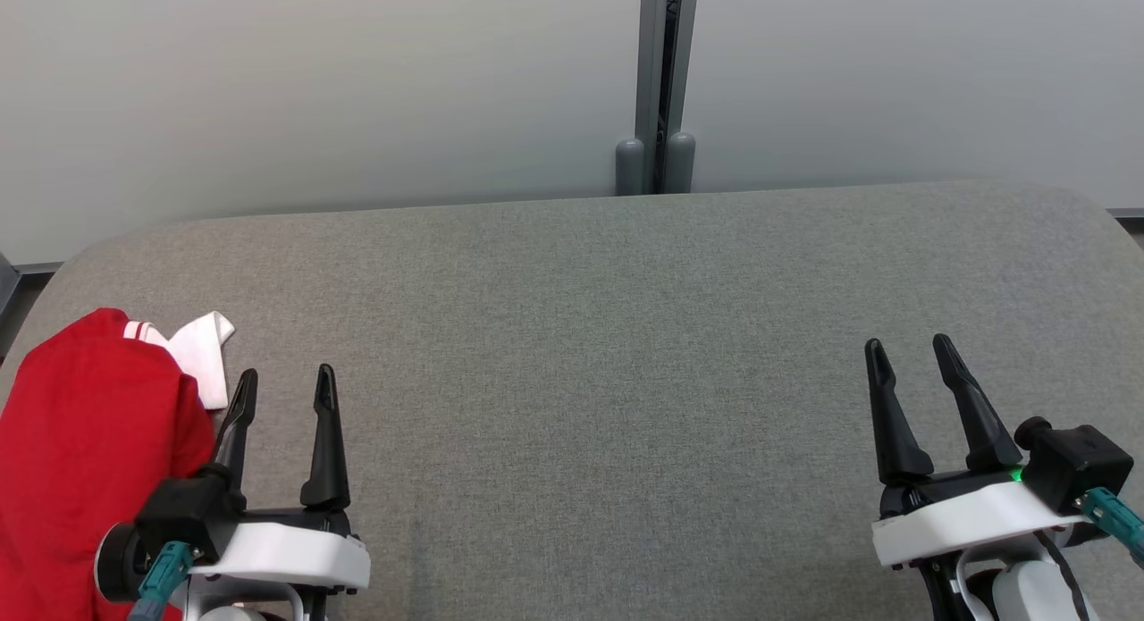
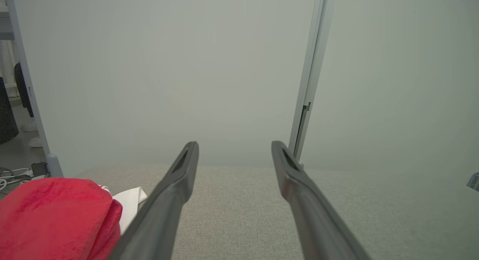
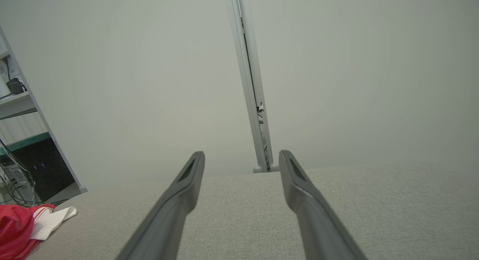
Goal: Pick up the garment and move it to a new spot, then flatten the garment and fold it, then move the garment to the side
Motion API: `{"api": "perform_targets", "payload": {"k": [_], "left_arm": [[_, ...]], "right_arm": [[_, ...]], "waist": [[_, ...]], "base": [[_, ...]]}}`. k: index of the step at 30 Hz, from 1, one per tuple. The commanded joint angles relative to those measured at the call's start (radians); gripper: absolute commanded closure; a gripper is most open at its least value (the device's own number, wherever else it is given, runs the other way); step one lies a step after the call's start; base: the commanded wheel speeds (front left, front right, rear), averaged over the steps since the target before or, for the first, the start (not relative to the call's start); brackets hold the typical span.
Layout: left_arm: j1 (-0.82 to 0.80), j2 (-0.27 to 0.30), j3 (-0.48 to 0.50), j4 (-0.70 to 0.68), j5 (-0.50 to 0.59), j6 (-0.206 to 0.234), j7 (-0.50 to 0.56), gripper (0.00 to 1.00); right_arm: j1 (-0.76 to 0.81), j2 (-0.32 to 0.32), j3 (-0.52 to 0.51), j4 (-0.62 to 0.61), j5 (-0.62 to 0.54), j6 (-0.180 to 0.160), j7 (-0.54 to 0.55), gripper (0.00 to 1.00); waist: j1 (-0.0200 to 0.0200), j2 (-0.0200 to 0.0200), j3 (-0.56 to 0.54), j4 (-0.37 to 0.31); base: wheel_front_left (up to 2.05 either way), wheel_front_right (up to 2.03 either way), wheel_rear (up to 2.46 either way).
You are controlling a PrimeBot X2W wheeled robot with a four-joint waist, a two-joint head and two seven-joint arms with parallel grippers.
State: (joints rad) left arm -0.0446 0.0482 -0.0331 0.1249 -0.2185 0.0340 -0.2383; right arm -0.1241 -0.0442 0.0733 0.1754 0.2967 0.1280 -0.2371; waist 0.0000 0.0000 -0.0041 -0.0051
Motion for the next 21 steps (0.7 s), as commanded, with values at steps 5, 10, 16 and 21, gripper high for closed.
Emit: {"api": "perform_targets", "payload": {"k": [5, 10, 16, 21], "left_arm": [[0.009, 0.003, -0.007, -0.002, 0.039, 0.010, -0.016, 0.00], [0.012, 0.004, -0.013, -0.006, 0.073, 0.015, -0.027, 0.00], [0.013, 0.004, -0.014, -0.007, 0.078, 0.015, -0.028, 0.00], [0.011, 0.004, -0.016, -0.001, 0.072, 0.016, -0.028, 0.00]], "right_arm": [[-0.014, -0.010, 0.004, -0.006, -0.045, 0.004, -0.018, 0.00], [-0.014, -0.010, 0.010, -0.004, -0.078, 0.004, -0.029, 0.00], [-0.014, -0.010, 0.013, -0.003, -0.079, 0.004, -0.031, 0.00], [-0.015, -0.010, 0.013, 0.000, -0.077, 0.004, -0.031, 0.00]], "waist": [[0.0000, 0.0000, -0.001, 0.001], [0.0000, 0.0000, -0.002, 0.000], [0.0000, 0.0000, -0.002, -0.001], [0.0000, 0.0000, -0.002, 0.000]], "base": [[0.00, 0.00, 0.00], [0.00, 0.00, 0.00], [0.00, 0.00, 0.00], [0.00, 0.00, 0.00]]}}
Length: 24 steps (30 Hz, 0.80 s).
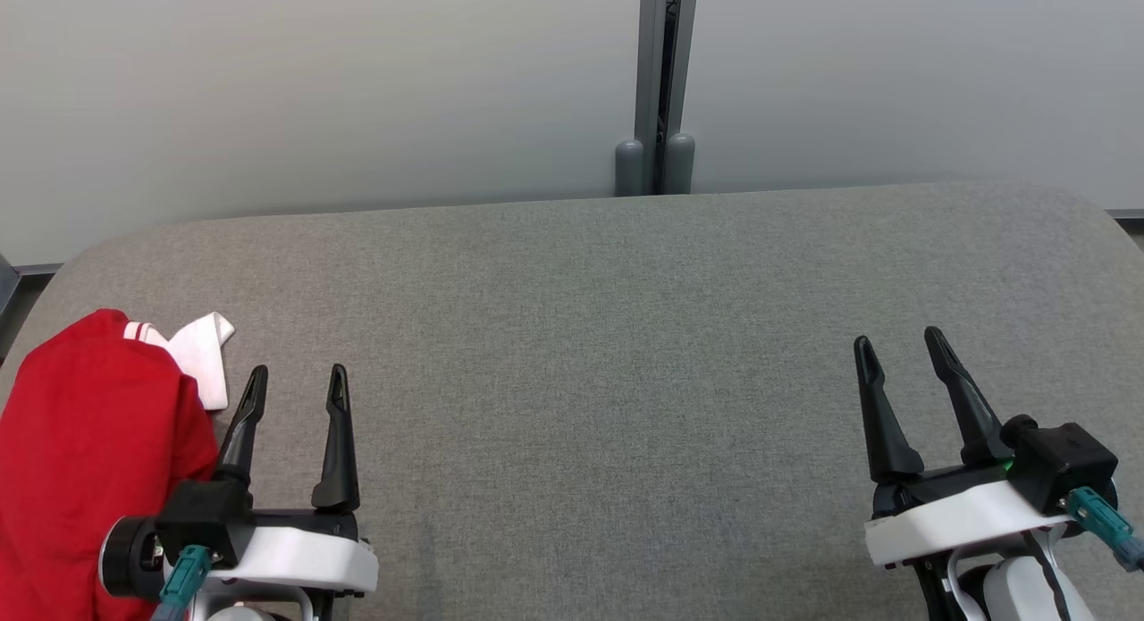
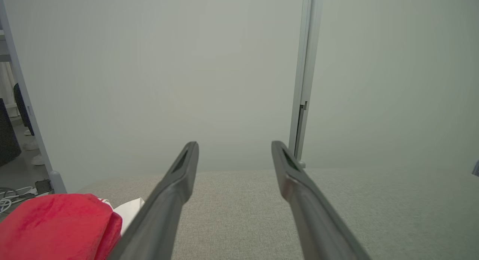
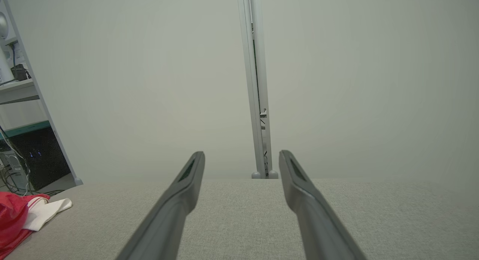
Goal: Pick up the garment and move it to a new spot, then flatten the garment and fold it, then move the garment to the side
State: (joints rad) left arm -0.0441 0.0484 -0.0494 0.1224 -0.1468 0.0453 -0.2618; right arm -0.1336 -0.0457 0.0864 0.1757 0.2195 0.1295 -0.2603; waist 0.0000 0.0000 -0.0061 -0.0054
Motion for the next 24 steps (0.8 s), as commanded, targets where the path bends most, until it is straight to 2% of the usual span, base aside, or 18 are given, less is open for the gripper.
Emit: {"api": "perform_targets", "payload": {"k": [1, 24], "left_arm": [[0.009, 0.004, 0.001, 0.002, 0.000, 0.004, -0.005, 0.00], [0.004, 0.004, -0.001, 0.007, -0.003, 0.005, -0.005, 0.00]], "right_arm": [[-0.006, -0.009, 0.000, 0.000, 0.001, 0.002, -0.008, 0.00], [-0.008, -0.009, 0.004, 0.008, 0.004, 0.002, -0.007, 0.00]], "waist": [[0.0000, 0.0000, 0.000, 0.000], [0.0000, 0.0000, -0.004, 0.002]], "base": [[0.00, 0.00, 0.00], [0.00, 0.00, 0.00]]}}
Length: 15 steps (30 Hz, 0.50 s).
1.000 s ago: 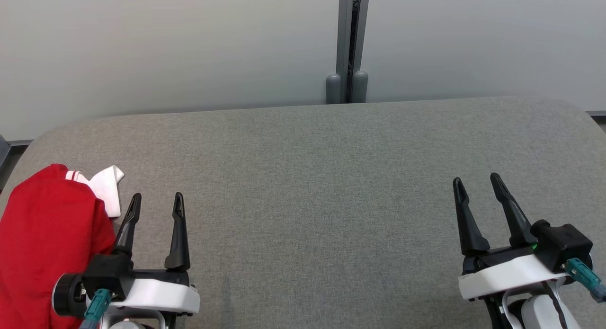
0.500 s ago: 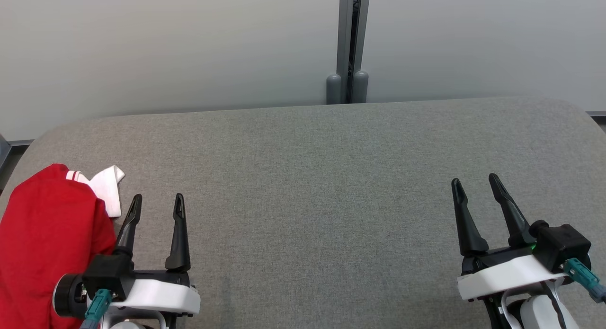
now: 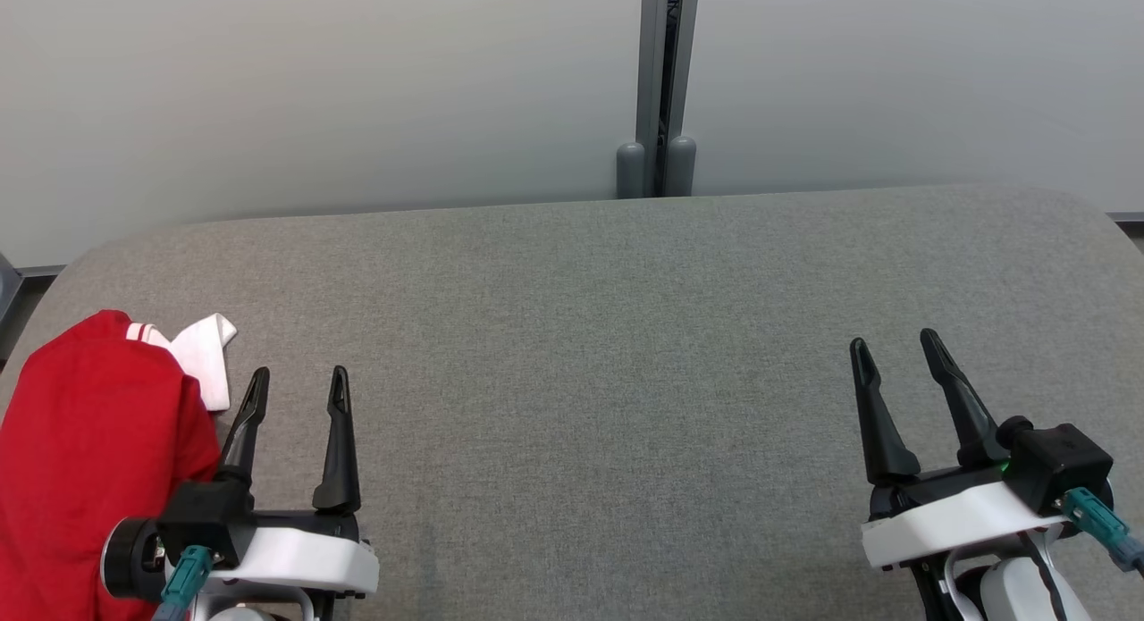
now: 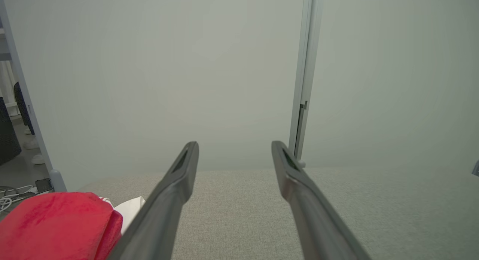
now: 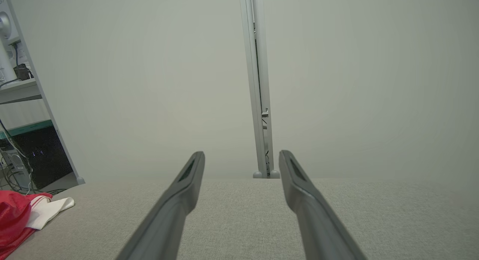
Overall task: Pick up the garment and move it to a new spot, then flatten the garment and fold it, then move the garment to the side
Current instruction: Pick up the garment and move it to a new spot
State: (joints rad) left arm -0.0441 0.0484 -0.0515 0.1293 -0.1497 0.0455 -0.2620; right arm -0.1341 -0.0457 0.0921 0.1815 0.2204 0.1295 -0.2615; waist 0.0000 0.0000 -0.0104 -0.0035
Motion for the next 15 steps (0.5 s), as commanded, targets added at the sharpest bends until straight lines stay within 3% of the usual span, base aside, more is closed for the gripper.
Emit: {"api": "perform_targets", "payload": {"k": [1, 15], "left_arm": [[0.004, 0.004, 0.001, 0.000, 0.000, 0.006, -0.004, 0.00], [0.001, 0.004, -0.001, 0.007, -0.002, 0.008, -0.004, 0.00]], "right_arm": [[-0.007, -0.008, -0.001, 0.003, 0.003, 0.002, -0.005, 0.00], [-0.003, -0.008, 0.001, 0.004, 0.002, 0.002, -0.005, 0.00]], "waist": [[0.0000, 0.0000, 0.000, 0.000], [0.0000, 0.0000, -0.005, 0.013]], "base": [[0.00, 0.00, 0.00], [0.00, 0.00, 0.00]]}}
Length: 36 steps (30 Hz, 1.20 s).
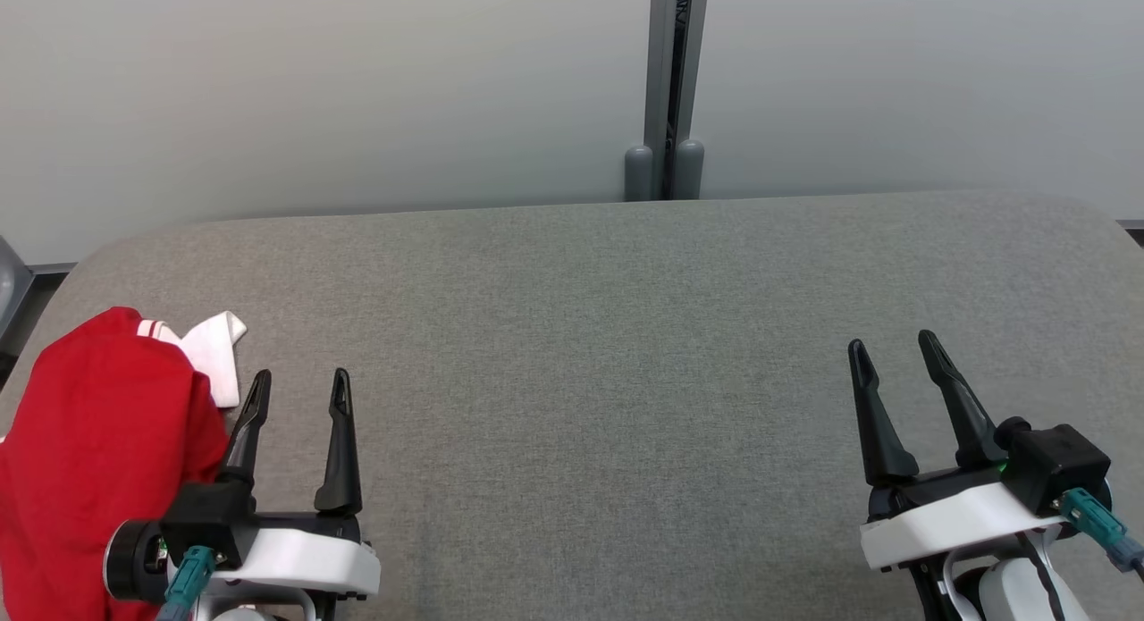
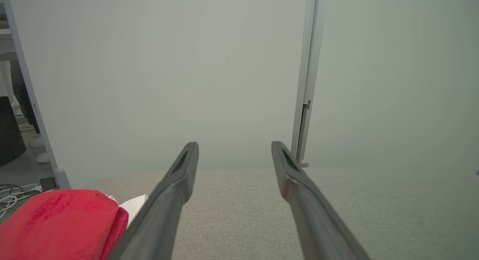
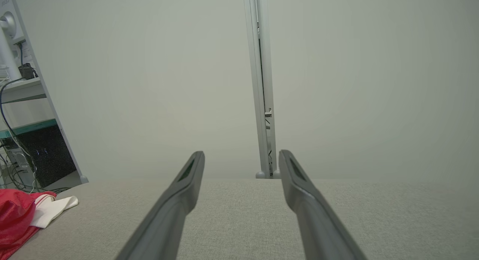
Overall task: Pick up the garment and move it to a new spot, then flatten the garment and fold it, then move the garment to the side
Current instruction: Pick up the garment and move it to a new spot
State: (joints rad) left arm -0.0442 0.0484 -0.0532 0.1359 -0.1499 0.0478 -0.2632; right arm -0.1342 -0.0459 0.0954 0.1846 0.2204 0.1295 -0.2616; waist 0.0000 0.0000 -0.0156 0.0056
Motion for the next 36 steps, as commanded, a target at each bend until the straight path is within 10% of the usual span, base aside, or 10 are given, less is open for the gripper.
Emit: {"api": "perform_targets", "payload": {"k": [1, 36], "left_arm": [[0.001, 0.004, 0.000, 0.002, -0.001, 0.005, -0.002, 0.00], [0.021, 0.003, 0.072, 0.028, 0.015, -0.005, -0.002, 0.00]], "right_arm": [[-0.001, -0.008, -0.002, 0.001, 0.004, 0.002, -0.005, 0.00], [0.010, -0.031, 0.114, 0.020, 0.052, 0.002, -0.005, 0.00]], "waist": [[0.0000, 0.0000, 0.000, 0.010], [0.0000, 0.0000, -0.003, 0.400]], "base": [[0.00, 0.00, 0.00], [0.00, 0.00, 0.00]]}}
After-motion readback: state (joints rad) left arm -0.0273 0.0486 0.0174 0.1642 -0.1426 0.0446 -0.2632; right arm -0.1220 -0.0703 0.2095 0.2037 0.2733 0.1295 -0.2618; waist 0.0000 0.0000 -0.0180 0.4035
